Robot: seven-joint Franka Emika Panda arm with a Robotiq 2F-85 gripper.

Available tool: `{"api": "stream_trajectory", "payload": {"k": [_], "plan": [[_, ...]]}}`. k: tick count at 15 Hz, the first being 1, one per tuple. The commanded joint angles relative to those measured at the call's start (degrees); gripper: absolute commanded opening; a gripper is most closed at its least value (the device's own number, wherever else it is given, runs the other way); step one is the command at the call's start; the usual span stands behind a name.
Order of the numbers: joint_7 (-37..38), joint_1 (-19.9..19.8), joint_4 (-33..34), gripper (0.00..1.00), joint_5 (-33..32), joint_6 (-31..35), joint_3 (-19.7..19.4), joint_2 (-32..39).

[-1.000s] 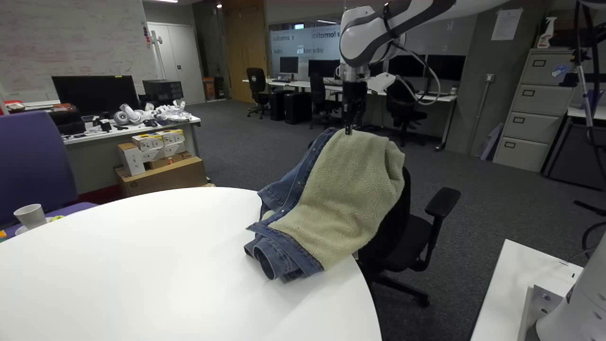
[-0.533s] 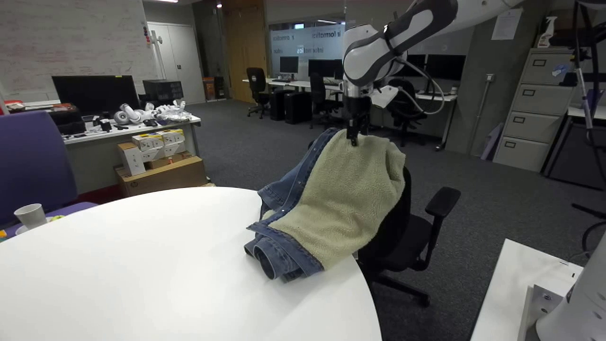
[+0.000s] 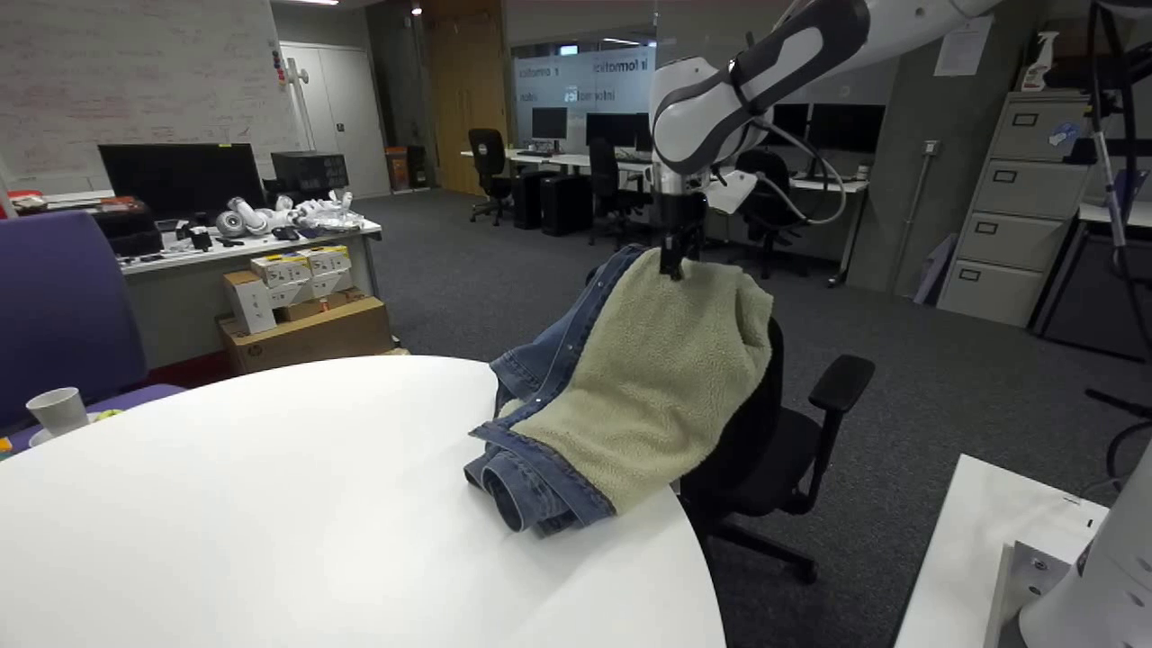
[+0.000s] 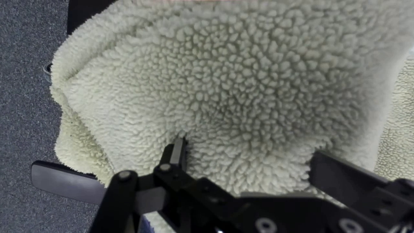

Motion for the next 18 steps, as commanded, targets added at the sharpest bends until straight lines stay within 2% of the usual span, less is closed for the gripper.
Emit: {"api": "stream_trajectory", "payload": {"k": [1, 8, 18], "plan": [[-1.26, -0.01, -4.18, 1.00, 2.57, 1.61, -0.19, -3.70], [-5.31, -2.00, -3.44, 1.00, 14.02, 0.03, -0.53, -5.60], [-5.76, -1.83, -4.77, 1.00, 14.79, 0.23, -1.22, -4.39]]}}
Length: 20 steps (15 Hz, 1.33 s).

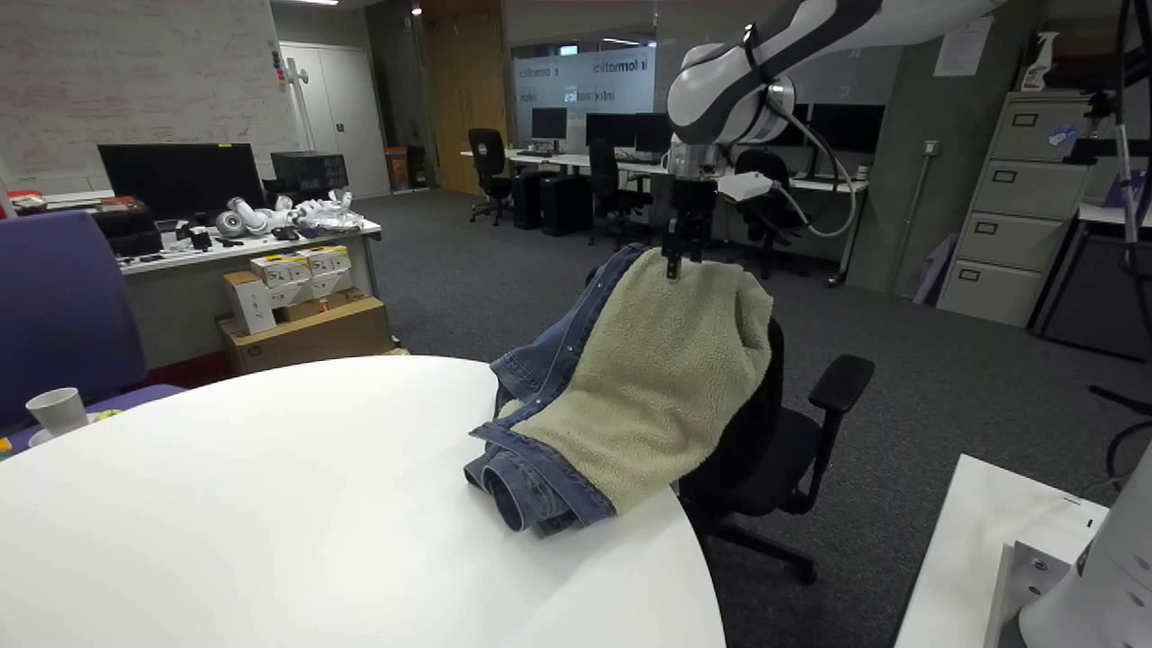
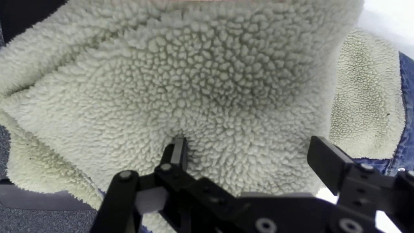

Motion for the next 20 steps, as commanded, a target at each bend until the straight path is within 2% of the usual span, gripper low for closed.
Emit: {"api": "stream_trajectory", "payload": {"k": [1, 7, 14, 16, 20], "plan": [[-1.12, 0.29, -3.46, 1.00, 0.34, 0.71, -0.30, -1.35], [2.63, 1.89, -5.79, 1.00, -6.93, 3.29, -0.54, -0.22], [4.98, 2.79, -6.73, 1.00, -10.26, 3.86, -0.46, -0.97], [6.82, 3.50, -7.28, 0.73, -13.06, 4.75, -0.53, -1.56], [10.26, 5.00, -7.62, 0.48, -18.28, 5.30, -0.62, -2.44]]}}
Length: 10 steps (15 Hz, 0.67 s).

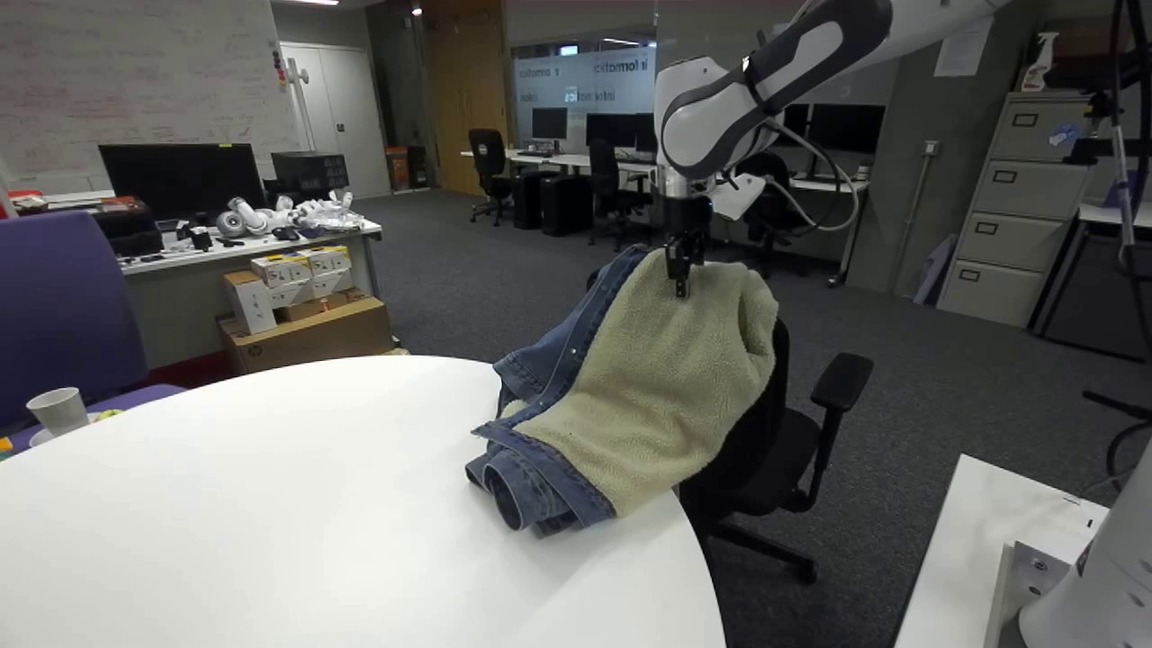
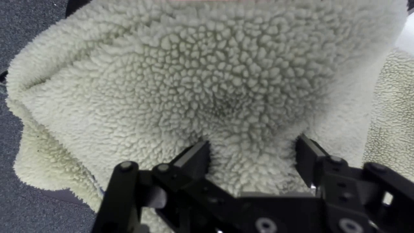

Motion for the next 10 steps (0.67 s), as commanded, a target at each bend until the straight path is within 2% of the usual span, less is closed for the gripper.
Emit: {"api": "stream_trajectory", "payload": {"k": [1, 4, 6, 10], "plan": [[3.53, 1.27, -4.03, 0.40, -5.01, 2.93, -0.73, -1.91], [4.92, 1.40, -4.29, 0.22, -6.37, 2.90, -1.06, -2.23], [5.23, 1.15, -4.39, 0.19, -6.70, 3.00, -1.33, -2.16], [5.23, 0.54, -4.73, 0.05, -6.49, 3.27, -1.82, -2.06]]}}
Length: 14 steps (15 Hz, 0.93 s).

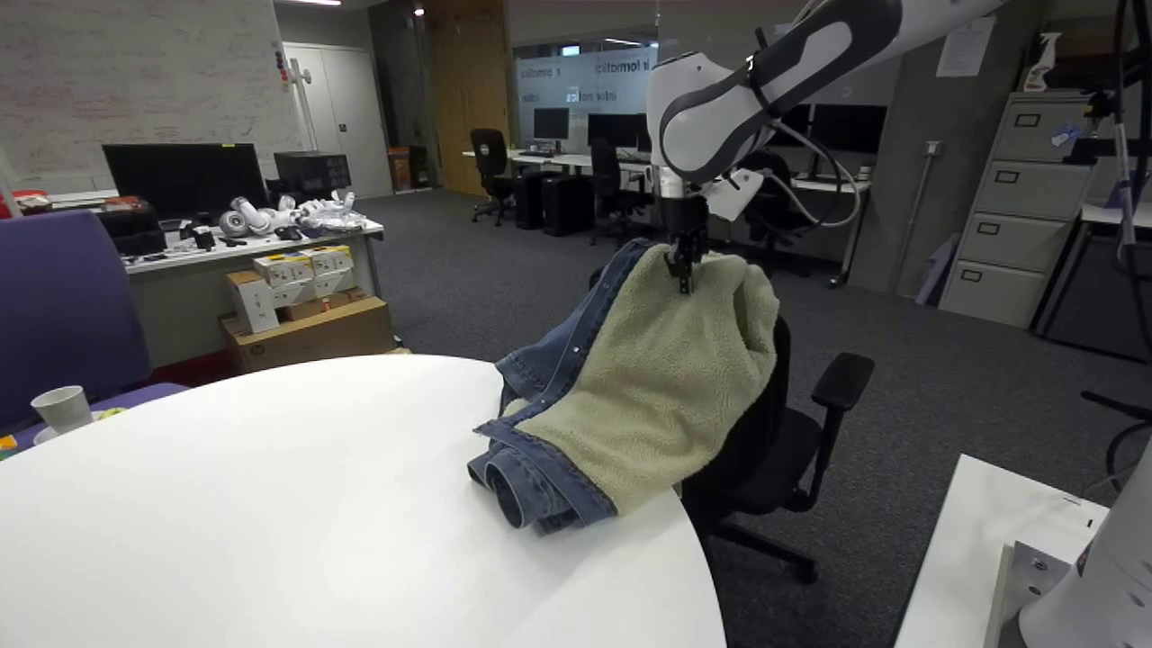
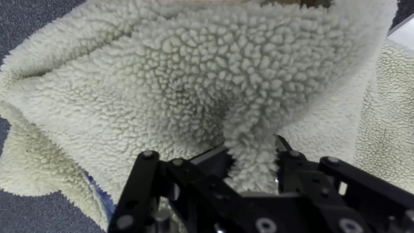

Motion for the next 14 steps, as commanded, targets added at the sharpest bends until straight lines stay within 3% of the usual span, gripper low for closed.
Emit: {"api": "stream_trajectory", "payload": {"k": [1, 2, 3, 4, 11, 14], "plan": [[0.94, -1.21, -3.89, 0.03, -2.45, 3.32, -1.93, -0.95], [1.08, -1.36, -3.98, 0.02, -2.30, 3.36, -2.06, -0.91], [1.51, -1.50, -4.05, 0.44, -2.20, 3.45, -2.21, -0.94], [1.40, -1.65, -4.09, 0.45, -1.91, 3.32, -2.26, -1.01], [1.73, -2.41, -3.90, 0.97, -2.73, 3.67, -3.93, -2.32], [2.49, -2.10, -4.50, 1.00, -4.92, 4.61, -4.78, -3.87]]}}
